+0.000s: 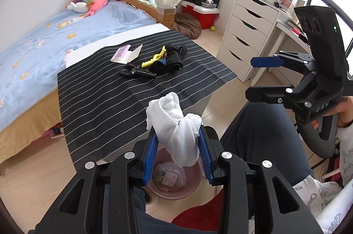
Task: Collect trash
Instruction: 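Open both grippers to drop the sock and clips into the wastebasket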
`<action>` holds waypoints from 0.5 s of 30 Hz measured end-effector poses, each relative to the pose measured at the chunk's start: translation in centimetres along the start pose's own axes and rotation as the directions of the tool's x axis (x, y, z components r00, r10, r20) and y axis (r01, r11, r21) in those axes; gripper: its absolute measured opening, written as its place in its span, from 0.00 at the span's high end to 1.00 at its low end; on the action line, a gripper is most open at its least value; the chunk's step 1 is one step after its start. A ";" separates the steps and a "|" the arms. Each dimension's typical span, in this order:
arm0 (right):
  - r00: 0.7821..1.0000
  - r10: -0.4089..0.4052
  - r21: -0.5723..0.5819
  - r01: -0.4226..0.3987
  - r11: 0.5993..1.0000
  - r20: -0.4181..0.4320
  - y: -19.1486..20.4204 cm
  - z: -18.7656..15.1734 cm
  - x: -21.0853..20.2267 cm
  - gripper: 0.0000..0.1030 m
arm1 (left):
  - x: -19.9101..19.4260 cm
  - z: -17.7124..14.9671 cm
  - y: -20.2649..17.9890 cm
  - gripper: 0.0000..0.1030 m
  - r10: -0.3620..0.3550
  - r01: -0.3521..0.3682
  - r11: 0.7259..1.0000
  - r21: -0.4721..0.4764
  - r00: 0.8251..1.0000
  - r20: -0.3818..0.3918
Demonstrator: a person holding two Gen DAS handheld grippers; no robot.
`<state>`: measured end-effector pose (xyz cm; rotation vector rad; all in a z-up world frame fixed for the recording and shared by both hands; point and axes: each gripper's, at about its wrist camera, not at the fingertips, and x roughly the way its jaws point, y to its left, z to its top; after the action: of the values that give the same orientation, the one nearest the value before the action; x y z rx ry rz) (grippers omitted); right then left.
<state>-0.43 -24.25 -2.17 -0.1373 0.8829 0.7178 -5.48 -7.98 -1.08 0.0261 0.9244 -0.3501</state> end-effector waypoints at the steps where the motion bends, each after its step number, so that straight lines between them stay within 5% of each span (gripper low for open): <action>1: 1.000 -0.003 0.005 0.003 1.000 0.001 -0.2 0.0 -0.1 0.06 | 0.1 0.0 -0.2 0.66 -0.002 0.002 1.000 0.002 1.000 -0.002; 10: 1.000 -0.011 0.037 0.010 0.999 0.007 -1.4 -0.5 -0.4 0.06 | 0.8 0.0 -1.7 0.53 -0.031 0.032 0.998 0.045 0.999 -0.027; 13: 1.000 -0.009 0.042 0.009 0.999 0.003 -1.6 -0.7 -0.2 0.06 | 1.1 0.0 -1.7 0.39 -0.034 0.035 0.999 0.039 0.999 -0.032; 15: 1.000 -0.008 0.041 0.008 0.999 0.001 -1.5 -0.7 -0.1 0.06 | 1.0 -0.1 -1.6 0.18 -0.044 0.044 0.999 0.026 0.999 -0.019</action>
<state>0.01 -25.77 -2.79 -0.1036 0.8951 0.6922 -5.46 -9.73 -1.70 0.0330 0.9396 -0.4034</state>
